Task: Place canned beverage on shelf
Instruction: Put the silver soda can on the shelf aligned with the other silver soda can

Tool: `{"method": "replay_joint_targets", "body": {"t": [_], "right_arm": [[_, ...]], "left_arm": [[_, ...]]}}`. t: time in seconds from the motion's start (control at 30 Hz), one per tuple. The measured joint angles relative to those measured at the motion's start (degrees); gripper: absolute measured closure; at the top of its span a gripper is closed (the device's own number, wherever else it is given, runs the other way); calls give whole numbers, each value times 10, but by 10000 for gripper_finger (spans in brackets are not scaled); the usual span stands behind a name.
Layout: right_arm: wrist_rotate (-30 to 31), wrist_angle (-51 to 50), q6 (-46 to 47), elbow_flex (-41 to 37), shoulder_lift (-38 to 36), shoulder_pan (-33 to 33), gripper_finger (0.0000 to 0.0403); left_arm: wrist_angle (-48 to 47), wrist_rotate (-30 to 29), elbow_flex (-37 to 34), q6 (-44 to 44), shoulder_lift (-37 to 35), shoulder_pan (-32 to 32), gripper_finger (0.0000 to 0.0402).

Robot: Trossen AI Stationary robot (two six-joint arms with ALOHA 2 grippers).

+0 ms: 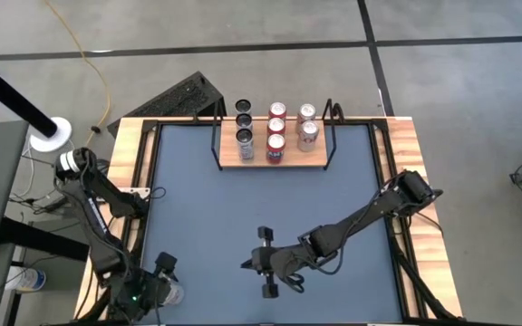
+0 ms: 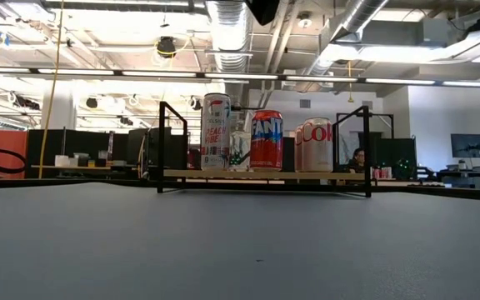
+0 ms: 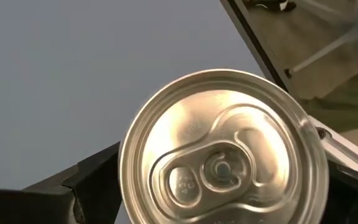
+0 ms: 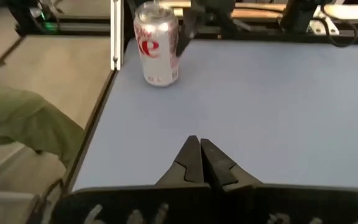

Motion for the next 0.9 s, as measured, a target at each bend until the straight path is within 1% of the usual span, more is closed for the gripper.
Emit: {"method": "replay_joint_targets", "body": {"t": [0.13,0.33,0.47,0.57,0.67,0.77,0.83,0.9], "right_arm": [[4,-25,1,0,0,7,403],[13,-58,28,0,0,24,403],[24,-77,44,0,0,39,403],[28,-100,45,0,-5,49,403],[28,-139,49,0,-19,56,403],[28,-197,46,-1,-40,61,403],[28,-231,45,-13,-64,63,403],[28,-230,41,-44,-97,62,403]], "left_arm": [[17,-17,0,16,-4,0,60],[34,-27,0,38,-4,2,119],[22,-27,0,46,-5,17,119],[19,-26,0,95,-11,40,119],[11,-31,-1,163,-30,86,119],[19,-24,-1,227,-55,158,119],[21,-6,-1,275,-64,215,119],[38,24,-1,325,-69,278,119]]}}
